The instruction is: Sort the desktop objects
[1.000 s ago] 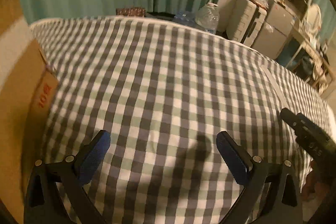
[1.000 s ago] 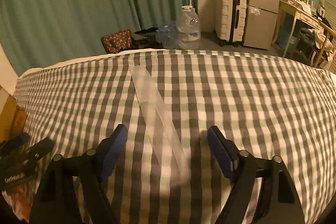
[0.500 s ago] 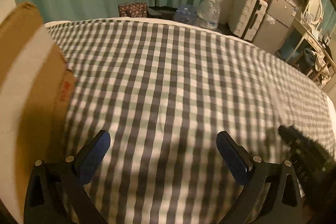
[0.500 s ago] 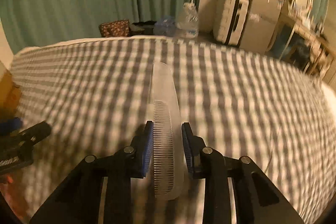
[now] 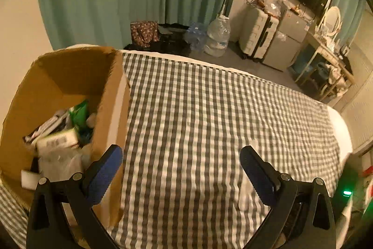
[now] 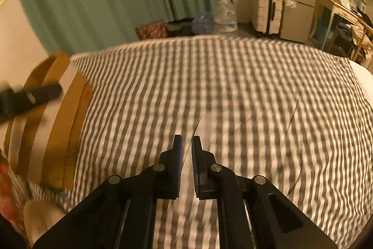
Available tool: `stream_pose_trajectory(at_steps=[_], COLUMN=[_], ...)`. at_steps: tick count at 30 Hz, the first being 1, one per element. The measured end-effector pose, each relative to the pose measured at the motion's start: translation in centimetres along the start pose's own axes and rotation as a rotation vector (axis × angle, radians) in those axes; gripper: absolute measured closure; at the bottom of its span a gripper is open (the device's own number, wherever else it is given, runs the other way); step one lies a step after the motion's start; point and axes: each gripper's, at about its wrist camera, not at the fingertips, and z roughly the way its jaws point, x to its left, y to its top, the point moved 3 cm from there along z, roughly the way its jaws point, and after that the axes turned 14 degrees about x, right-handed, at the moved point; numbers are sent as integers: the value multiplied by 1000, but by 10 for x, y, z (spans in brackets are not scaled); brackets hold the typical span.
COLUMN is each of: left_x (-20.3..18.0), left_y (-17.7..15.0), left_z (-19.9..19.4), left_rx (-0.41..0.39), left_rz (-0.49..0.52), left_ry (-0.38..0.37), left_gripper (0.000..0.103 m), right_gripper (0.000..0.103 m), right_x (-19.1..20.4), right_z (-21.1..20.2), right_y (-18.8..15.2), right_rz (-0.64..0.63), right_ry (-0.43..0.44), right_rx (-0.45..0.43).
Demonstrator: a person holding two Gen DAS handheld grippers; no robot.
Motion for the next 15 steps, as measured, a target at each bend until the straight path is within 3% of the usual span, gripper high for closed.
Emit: stream_pose_trajectory(at_steps=[2,3,4,8,15], left_x=[9,13,17,11,2], left_y=[-8,-13,-18,-14,-2], left_z=[-8,-10,-10,10,47], left_rx=[-21,-27,-29,14,64], left_rz=[-16,-21,-25,-12,-5], left_ry=[5,8,8,5,44], left_gripper=[0,0,0,0,0], right_gripper=[88,74,69,69,69], right_x=[-1,-3,-5,-12,-11], right_z=[4,7,11,31,77], right_y=[-6,-10,-12,-20,-13], right_rz=[-5,-7,-2,63,57], right_ry=[-8,-15,-21,23,-6], right_rx=[-10,-9,-5,47,118])
